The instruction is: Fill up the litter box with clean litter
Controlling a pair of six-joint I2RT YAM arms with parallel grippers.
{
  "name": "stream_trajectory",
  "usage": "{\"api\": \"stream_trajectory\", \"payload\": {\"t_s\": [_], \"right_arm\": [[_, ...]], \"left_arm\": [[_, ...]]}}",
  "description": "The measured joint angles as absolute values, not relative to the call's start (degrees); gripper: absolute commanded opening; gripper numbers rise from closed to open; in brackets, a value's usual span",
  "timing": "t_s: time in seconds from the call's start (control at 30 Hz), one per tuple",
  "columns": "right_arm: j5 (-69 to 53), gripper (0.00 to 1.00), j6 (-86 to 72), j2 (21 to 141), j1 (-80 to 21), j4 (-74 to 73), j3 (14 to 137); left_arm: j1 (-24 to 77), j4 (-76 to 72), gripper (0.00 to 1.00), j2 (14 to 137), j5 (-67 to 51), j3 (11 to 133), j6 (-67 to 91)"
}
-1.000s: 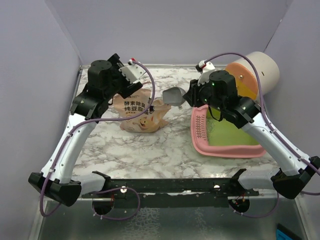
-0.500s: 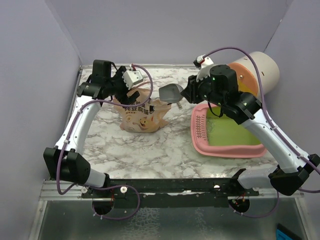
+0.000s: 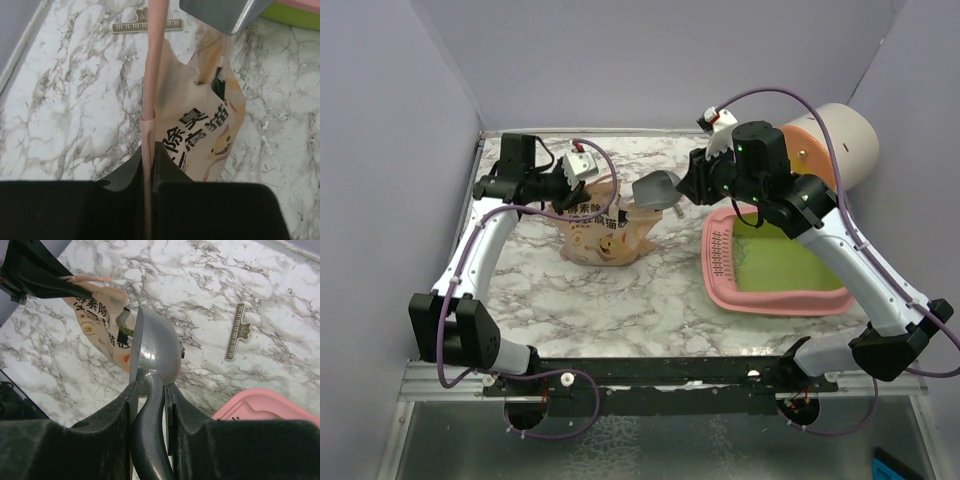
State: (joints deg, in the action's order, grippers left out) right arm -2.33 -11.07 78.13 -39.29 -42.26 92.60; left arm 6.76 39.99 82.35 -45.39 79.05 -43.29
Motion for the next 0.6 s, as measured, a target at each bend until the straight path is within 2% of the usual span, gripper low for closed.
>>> {"api": "stream_trajectory", "payload": {"t_s": [0.6], "right_arm": [[-5.4, 0.01, -9.3, 83.9, -39.3, -47.5, 97.3]], "left_arm": [[7.3, 9.0, 0.0, 59.6, -42.5, 50.0, -27.3]]}}
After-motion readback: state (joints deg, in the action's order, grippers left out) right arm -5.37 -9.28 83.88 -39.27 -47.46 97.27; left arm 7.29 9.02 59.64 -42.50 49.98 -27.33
